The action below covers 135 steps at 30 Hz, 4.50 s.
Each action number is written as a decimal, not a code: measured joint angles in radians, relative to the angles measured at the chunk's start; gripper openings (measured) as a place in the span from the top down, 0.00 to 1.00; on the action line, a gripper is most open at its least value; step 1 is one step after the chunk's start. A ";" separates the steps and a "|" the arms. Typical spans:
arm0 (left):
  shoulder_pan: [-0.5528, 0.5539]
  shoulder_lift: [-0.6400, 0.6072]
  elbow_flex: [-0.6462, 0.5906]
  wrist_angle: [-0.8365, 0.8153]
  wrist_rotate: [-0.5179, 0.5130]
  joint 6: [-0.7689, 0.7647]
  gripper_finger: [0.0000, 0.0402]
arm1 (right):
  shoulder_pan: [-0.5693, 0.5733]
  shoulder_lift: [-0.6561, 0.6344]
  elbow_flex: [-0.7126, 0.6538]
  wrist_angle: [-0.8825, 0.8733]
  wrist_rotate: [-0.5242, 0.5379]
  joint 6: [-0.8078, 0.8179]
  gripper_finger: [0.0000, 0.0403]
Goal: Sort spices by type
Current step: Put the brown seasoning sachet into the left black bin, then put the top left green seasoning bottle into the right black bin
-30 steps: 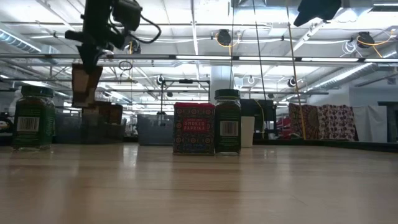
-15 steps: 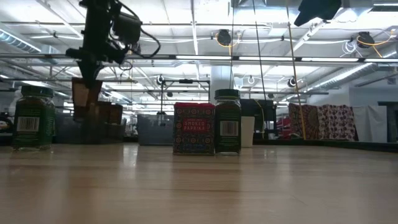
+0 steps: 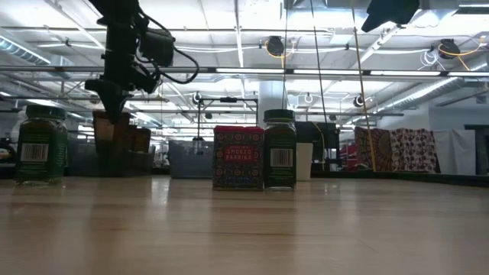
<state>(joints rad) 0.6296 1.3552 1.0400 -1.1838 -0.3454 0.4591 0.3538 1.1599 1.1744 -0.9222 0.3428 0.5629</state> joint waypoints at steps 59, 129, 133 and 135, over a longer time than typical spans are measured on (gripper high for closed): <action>-0.194 -0.037 0.366 -0.257 0.594 -0.407 0.37 | 0.002 0.000 0.000 -0.004 0.000 -0.033 0.60; -0.900 -0.322 -0.322 0.102 0.221 -0.926 0.37 | 0.002 0.000 0.000 -0.002 0.023 -0.077 0.60; -0.900 -0.322 -0.322 0.100 0.237 -0.926 0.41 | 0.002 0.000 0.000 -0.003 0.023 -0.077 0.60; -0.900 -0.322 -0.322 0.101 0.239 -0.926 0.45 | 0.002 0.000 0.000 -0.003 0.023 -0.077 0.60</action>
<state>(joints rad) -0.2707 1.0331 0.7177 -1.0832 -0.1062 -0.4671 0.3553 1.1599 1.1740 -0.9249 0.3659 0.4854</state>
